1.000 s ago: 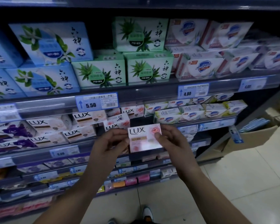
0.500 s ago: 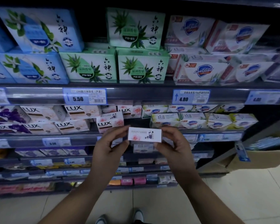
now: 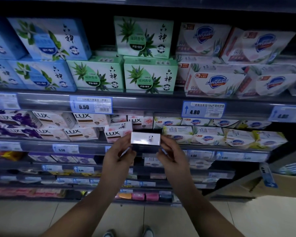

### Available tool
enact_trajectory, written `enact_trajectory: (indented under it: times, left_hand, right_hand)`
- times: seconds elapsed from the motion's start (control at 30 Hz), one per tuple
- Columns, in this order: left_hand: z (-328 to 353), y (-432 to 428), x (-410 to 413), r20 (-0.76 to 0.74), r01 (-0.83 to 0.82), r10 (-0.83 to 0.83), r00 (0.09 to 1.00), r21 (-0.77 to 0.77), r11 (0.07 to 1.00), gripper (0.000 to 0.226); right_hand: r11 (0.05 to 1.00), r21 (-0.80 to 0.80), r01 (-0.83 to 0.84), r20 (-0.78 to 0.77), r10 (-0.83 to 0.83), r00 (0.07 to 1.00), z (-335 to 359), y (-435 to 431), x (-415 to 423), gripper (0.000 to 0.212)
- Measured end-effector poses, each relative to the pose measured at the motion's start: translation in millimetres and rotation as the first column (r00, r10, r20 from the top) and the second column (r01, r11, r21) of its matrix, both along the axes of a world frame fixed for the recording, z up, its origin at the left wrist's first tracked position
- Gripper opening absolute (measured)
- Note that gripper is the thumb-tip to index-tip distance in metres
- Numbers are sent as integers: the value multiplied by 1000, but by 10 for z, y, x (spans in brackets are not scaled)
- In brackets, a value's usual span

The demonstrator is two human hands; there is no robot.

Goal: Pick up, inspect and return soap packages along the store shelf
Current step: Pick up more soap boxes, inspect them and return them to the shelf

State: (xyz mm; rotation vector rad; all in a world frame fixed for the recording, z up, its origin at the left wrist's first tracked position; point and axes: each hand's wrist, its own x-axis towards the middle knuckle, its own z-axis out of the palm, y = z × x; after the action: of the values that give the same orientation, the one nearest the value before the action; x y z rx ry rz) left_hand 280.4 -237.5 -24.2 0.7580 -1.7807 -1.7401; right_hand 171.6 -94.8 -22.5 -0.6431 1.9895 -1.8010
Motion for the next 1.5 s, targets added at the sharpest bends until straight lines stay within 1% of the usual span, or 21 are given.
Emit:
enact_trajectory:
  times: [0.2,0.33,0.47,0.57,0.67,0.73,0.8,0.87,0.93,1.03,1.1,1.2,1.33,1.4,1.5]
  left_hand:
    - [-74,-49,-28,25,35,-35,999,27,999,53]
    - [-70,-89,-73,68,73,-71,995,-21,997,56]
    - [-49,-83,-100,115,118,-107,987,-92,989,61]
    - [-52,-92,-78,108,133,-128,986,-40,990,59]
    - [-56,-121,-15,92,151,-149,985,-22,988,51]
    - [-63,-145,55,50,105,-104,993,-12,994,41]
    - [-101,-200,137,41,-37,39,998,-53,998,35]
    - [-148,-305,201,72,-184,191,979,-92,979,32]
    - [-147,-427,225,82,-242,250,965,-97,965,33]
    - [-94,-550,222,61,-235,250,966,-193,953,37]
    - [-72,-599,203,65,-239,260,963,-229,944,34]
    - [-87,-642,191,100,-231,253,962,-188,955,32]
    - [-104,-678,240,135,-185,209,969,-166,968,31]
    - [-113,-705,273,139,-167,189,972,-153,974,33]
    - [-85,-747,311,143,-104,125,982,-143,984,38]
  right_hand:
    - [997,67,-37,56,34,998,-72,-8,-41,58]
    - [998,54,12,69,-16,998,-87,-27,-57,51]
    - [996,87,-14,68,8,998,-85,-33,-51,52]
    - [995,102,4,80,-12,997,-104,-31,-40,51]
    - [994,107,-9,119,-4,993,-85,-57,17,45]
    - [993,114,-19,112,6,994,-43,-92,68,37]
    - [990,126,-56,74,47,996,23,-162,126,31]
    - [985,133,-113,48,107,993,103,-265,180,30]
    - [977,138,-163,16,162,987,182,-379,225,31]
    - [971,145,-189,-71,201,977,288,-545,258,35]
    - [968,145,-203,-101,218,971,347,-672,249,38]
    - [954,184,-239,-105,261,960,407,-930,202,45]
    - [923,236,-305,-38,322,946,439,-1307,231,51]
    - [917,250,-310,-15,323,946,424,-1429,277,52]
    - [911,267,-315,-22,333,943,405,-1542,355,51]
